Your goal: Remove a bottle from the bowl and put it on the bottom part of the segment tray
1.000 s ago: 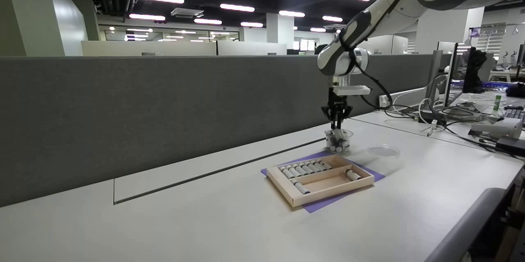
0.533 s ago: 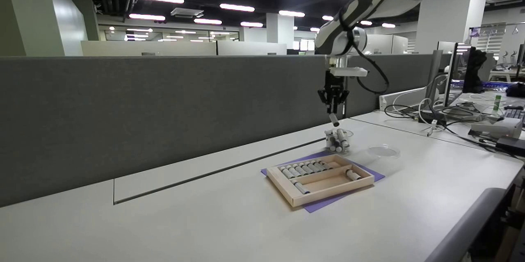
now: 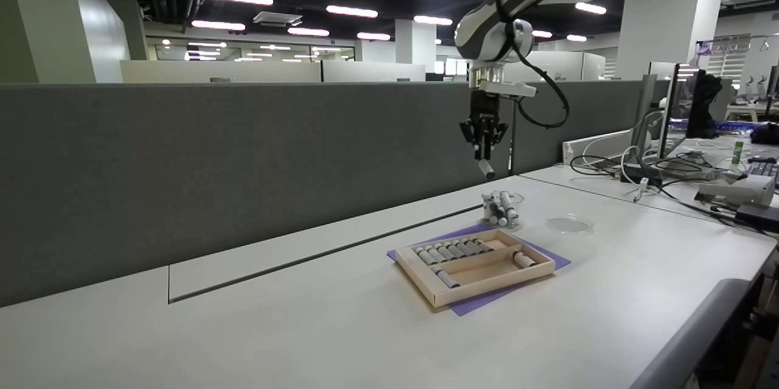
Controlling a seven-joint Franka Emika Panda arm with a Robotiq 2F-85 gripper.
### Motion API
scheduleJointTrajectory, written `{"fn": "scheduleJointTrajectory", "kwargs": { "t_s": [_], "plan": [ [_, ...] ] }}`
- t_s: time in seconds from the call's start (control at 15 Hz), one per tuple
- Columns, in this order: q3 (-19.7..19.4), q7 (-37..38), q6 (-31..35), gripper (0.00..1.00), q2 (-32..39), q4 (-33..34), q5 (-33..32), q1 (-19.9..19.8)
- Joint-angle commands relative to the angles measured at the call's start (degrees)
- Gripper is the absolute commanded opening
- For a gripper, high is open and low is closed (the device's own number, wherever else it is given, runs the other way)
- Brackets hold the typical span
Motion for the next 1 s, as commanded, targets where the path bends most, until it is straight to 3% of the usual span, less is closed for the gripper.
{"fn": "scheduleJointTrajectory", "kwargs": {
  "t_s": [0.0,0.93],
  "plan": [
    [1.3,0.8,-5.8,0.04,4.2,4.1,-0.2,2.0],
    [4.1,-0.1,-19.8,0.04,15.5,12.6,-1.4,9.8]
  ]
}}
